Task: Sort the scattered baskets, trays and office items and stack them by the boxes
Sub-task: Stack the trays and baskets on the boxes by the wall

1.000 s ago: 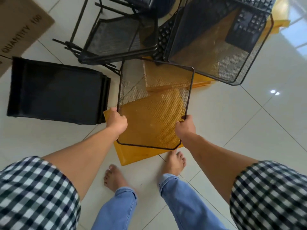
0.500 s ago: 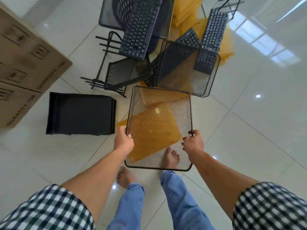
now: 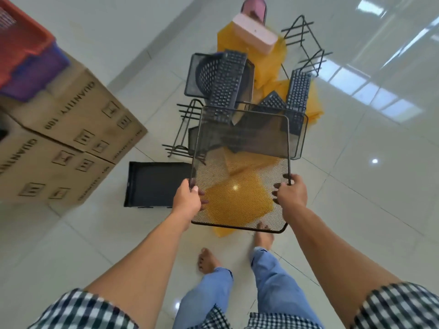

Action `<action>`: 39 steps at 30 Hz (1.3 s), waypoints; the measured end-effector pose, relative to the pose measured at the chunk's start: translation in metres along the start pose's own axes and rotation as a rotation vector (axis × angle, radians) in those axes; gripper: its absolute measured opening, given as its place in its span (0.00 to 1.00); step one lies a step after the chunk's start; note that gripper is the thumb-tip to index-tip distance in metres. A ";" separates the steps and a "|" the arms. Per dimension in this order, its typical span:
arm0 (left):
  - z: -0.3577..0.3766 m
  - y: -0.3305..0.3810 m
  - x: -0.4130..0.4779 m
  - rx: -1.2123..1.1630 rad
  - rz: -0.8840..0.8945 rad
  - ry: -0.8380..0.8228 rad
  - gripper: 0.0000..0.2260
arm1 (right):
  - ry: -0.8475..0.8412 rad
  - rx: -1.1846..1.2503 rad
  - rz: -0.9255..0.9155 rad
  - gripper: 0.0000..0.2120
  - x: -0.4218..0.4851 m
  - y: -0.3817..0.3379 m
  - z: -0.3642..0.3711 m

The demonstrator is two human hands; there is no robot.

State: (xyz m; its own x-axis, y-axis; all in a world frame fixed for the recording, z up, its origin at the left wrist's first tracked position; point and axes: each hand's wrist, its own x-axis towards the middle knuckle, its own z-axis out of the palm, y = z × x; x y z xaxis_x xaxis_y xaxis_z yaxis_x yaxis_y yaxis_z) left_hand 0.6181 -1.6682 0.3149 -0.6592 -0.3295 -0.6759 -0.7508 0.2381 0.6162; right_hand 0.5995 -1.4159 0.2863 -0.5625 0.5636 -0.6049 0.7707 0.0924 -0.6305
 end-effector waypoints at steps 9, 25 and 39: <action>-0.121 0.015 -0.025 -0.134 0.109 0.250 0.11 | -0.252 0.025 -0.134 0.05 -0.099 -0.083 0.042; -0.307 -0.002 -0.031 -0.332 0.008 0.549 0.15 | -0.400 -0.134 -0.372 0.08 -0.229 -0.166 0.194; -0.465 -0.002 0.048 -0.392 -0.122 0.723 0.13 | -0.690 -0.186 -0.391 0.07 -0.296 -0.261 0.383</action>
State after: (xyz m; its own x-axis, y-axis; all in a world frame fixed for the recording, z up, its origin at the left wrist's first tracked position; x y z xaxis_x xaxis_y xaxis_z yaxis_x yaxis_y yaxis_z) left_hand 0.6072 -2.1095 0.4697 -0.2839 -0.8703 -0.4025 -0.6581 -0.1285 0.7419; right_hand 0.4500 -1.9212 0.4432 -0.8124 -0.1646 -0.5593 0.4832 0.3469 -0.8039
